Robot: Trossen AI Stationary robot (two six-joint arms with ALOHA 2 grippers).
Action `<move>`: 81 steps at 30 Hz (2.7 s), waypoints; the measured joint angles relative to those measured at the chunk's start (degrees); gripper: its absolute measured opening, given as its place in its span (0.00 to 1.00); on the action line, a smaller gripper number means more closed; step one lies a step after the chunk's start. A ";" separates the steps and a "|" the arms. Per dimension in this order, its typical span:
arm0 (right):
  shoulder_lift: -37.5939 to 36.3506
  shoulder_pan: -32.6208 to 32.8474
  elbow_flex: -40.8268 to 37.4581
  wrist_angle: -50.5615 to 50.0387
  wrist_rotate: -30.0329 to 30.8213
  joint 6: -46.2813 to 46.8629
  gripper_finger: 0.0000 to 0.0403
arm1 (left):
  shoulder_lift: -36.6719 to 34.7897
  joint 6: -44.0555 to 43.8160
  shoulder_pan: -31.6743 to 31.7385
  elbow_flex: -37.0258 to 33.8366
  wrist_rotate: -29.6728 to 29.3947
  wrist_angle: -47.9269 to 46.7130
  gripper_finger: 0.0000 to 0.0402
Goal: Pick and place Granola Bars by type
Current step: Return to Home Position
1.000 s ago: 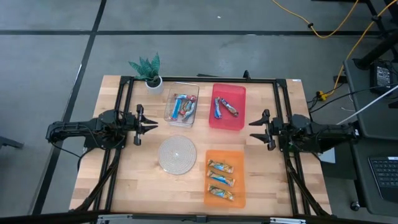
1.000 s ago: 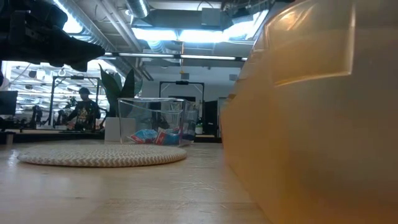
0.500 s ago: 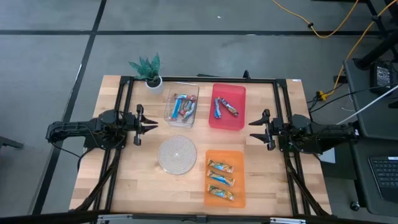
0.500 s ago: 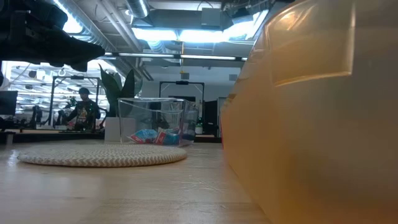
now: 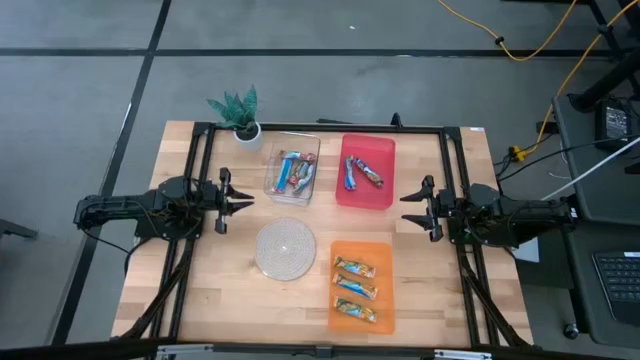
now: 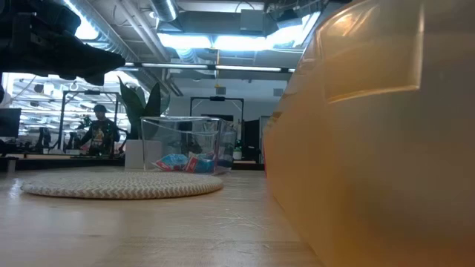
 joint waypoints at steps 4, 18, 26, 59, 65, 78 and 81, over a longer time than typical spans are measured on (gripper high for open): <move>0.00 0.00 0.01 0.00 0.00 0.04 0.60 | 0.00 0.01 -0.02 0.00 0.00 0.00 0.14; 0.02 0.00 0.01 0.01 0.00 -0.04 0.60 | 0.00 0.00 0.00 0.00 0.00 0.02 0.14; 0.02 0.00 0.01 0.02 0.00 -0.07 0.60 | 0.00 0.01 -0.02 0.00 -0.02 0.01 0.14; 0.02 0.00 0.03 0.02 0.00 -0.09 0.60 | 0.02 0.02 -0.01 0.00 -0.02 0.00 0.14; 0.02 0.01 0.03 0.02 0.00 -0.09 0.60 | 0.02 0.00 -0.02 0.00 -0.02 0.01 0.14; 0.02 0.01 0.03 0.02 0.01 -0.09 0.60 | 0.00 0.00 0.00 0.00 -0.02 0.00 0.14; 0.02 0.02 0.03 0.02 0.00 -0.09 0.60 | 0.02 0.00 -0.02 0.00 -0.02 0.01 0.14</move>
